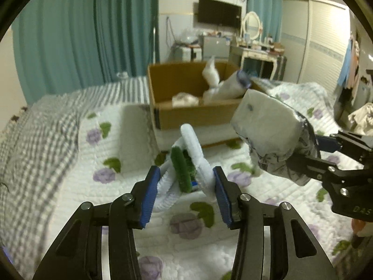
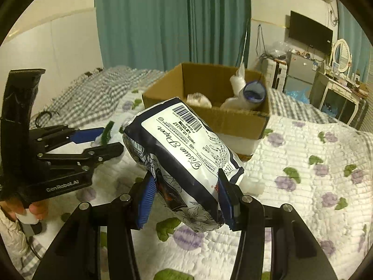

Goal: Organize soft objects
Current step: 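Grasp the white sock bundle with the left tool while the right tool grasps the patterned tissue pack, then drop the sock bundle and tissue pack into the box by opening both tools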

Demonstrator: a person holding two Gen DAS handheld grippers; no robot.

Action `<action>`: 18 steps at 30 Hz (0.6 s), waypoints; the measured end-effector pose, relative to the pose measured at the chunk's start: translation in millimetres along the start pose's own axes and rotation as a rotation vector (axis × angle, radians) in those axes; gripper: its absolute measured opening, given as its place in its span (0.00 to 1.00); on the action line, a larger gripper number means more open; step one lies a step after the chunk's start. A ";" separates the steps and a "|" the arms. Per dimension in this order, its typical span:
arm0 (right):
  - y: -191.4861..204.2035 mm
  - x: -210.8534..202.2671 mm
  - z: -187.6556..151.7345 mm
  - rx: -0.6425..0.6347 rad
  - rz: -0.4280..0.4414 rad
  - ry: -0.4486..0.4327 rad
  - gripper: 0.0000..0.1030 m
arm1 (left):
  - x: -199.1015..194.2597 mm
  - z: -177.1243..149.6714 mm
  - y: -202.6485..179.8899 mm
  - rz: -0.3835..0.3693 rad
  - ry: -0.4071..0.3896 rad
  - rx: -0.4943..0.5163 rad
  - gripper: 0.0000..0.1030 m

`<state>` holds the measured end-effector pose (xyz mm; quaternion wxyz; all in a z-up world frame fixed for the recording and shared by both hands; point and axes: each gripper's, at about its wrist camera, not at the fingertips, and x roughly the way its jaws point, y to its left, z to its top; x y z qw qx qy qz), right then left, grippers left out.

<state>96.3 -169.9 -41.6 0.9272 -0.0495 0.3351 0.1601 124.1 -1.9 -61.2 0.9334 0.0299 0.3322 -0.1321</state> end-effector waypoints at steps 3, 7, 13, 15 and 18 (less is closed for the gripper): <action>-4.2 -21.4 11.4 -0.001 -0.013 -0.036 0.47 | -21.7 15.8 -6.2 0.004 -0.044 0.017 0.44; -9.7 -50.7 38.7 -0.033 -0.051 -0.099 0.47 | -47.9 41.0 -16.3 0.026 -0.116 0.058 0.44; -24.5 -63.1 87.2 -0.070 -0.090 -0.167 0.47 | -50.2 86.0 -24.8 0.019 -0.175 0.090 0.45; -34.1 -53.6 106.3 -0.068 -0.082 -0.173 0.47 | -36.9 100.5 -24.9 0.040 -0.175 0.099 0.46; -50.3 -29.9 128.5 -0.052 -0.061 -0.172 0.47 | -8.3 119.3 -18.5 0.041 -0.162 0.082 0.49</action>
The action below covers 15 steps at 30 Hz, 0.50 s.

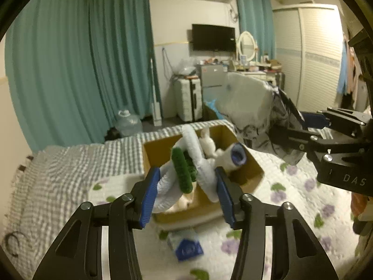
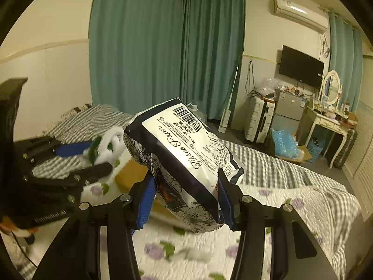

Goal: Organize soft objects
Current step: 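Drop the sock bundle and tissue pack into the box by opening both tools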

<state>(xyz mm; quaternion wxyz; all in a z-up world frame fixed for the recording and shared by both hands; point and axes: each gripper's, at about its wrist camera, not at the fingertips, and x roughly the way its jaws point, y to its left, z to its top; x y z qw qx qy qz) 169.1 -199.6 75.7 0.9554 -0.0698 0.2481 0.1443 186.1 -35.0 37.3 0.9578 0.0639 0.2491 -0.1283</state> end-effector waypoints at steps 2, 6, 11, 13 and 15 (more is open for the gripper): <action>-7.8 20.2 8.4 0.003 0.009 0.007 0.47 | 24.8 4.4 6.3 -0.012 0.015 -0.021 0.50; -20.0 68.9 18.5 -0.008 0.017 0.043 0.47 | 78.2 4.8 14.4 0.029 0.061 -0.020 0.55; -28.1 134.1 18.7 -0.027 0.017 0.097 0.47 | 119.1 -2.9 25.8 0.010 0.095 -0.042 0.81; -29.7 152.0 16.5 -0.029 0.019 0.103 0.48 | 123.2 -6.6 28.7 0.023 0.079 -0.052 0.84; -29.5 167.2 11.4 -0.025 0.035 0.099 0.52 | 121.0 -9.1 28.9 0.024 0.071 -0.045 0.85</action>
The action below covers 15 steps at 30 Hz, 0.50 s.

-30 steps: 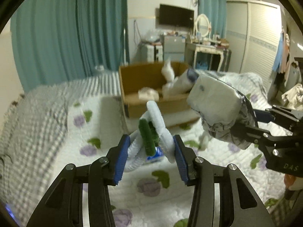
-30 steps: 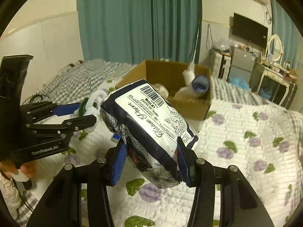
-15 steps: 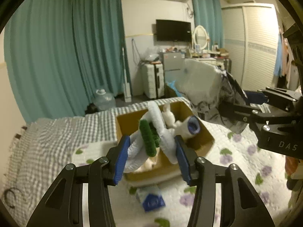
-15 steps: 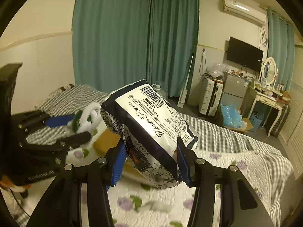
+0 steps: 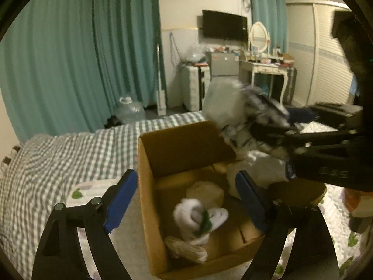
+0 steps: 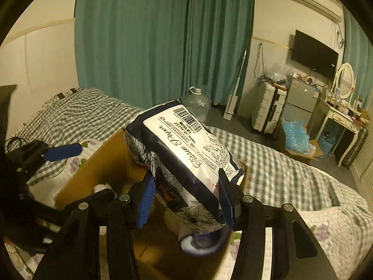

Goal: Organize soft objects
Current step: 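Drop the sock bundle and tissue pack into the box by opening both tools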

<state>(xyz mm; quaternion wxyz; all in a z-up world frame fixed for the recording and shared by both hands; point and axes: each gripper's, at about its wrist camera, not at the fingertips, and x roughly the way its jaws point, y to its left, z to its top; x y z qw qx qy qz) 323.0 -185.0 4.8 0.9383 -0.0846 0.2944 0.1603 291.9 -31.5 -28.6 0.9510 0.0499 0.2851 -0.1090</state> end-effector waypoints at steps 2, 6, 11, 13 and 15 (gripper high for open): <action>-2.1 12.6 -4.1 0.027 0.022 -0.001 0.58 | -4.5 -2.2 3.0 -0.002 -0.006 -0.004 0.85; -9.5 12.9 -8.6 0.114 0.055 -0.026 0.78 | -17.2 -2.5 2.9 0.007 -0.014 -0.003 0.85; -6.0 -26.6 -1.1 0.133 0.044 -0.065 0.81 | -49.4 0.6 1.7 0.051 -0.028 0.015 0.85; -2.7 -55.7 4.2 0.132 0.032 -0.089 0.86 | -68.2 0.5 1.0 0.060 -0.039 0.015 0.85; 0.3 -81.7 8.0 0.125 0.024 -0.106 0.90 | -87.5 -1.1 0.0 0.054 -0.049 0.007 0.85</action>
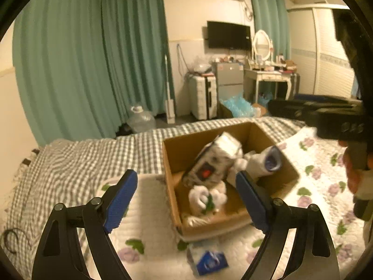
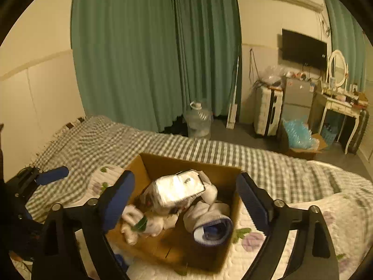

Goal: Organize soft objects
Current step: 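Drop the sock bundle and tissue pack into the box by opening both tools, then grasp the blue tissue pack with the left tool while the right tool grasps the white plastic toy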

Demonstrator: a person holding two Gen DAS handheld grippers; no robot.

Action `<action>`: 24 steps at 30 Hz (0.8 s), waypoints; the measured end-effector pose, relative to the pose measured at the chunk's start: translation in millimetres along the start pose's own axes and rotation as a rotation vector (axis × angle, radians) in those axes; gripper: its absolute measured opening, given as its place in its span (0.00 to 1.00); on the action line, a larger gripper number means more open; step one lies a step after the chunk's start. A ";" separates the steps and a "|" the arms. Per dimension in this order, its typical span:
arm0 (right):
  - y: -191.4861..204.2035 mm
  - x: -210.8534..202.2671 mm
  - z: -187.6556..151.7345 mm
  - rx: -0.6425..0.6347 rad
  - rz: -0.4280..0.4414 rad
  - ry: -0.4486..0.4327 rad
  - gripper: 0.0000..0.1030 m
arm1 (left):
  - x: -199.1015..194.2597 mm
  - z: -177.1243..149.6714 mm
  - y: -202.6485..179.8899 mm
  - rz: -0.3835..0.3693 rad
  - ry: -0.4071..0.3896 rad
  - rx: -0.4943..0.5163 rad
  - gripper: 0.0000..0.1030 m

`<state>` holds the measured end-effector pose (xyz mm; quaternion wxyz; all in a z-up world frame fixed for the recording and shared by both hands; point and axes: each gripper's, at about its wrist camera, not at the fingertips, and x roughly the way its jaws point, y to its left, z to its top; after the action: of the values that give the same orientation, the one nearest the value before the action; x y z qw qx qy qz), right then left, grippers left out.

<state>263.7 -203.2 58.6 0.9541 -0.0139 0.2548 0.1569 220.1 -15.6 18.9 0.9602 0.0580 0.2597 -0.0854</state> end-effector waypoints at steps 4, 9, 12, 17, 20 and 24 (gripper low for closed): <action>11.9 -57.6 1.8 -0.033 -0.007 -0.006 0.96 | -38.7 -2.7 -6.6 -0.012 -0.023 -0.001 0.92; 25.1 -107.0 -18.2 -0.062 -0.042 0.009 0.98 | -67.1 -7.7 -13.2 0.004 -0.036 0.008 0.93; 27.3 -115.8 -38.3 -0.039 -0.057 0.023 0.98 | -74.6 -14.3 -15.5 0.015 -0.032 -0.007 0.93; 20.7 -95.5 -84.0 0.025 -0.063 0.091 0.98 | -61.1 -41.6 -14.3 0.019 0.014 -0.038 0.93; 10.6 -71.0 -108.4 0.086 -0.068 0.142 0.98 | -36.3 -61.6 -14.4 0.015 0.069 -0.050 0.93; -6.0 -31.7 -145.1 0.144 -0.074 0.218 0.98 | 0.5 -91.9 -18.4 0.017 0.143 -0.047 0.93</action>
<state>169.6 -233.6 -52.4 0.9243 0.0283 0.3671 0.1005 172.0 -19.4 -61.4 0.9410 0.0434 0.3289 -0.0668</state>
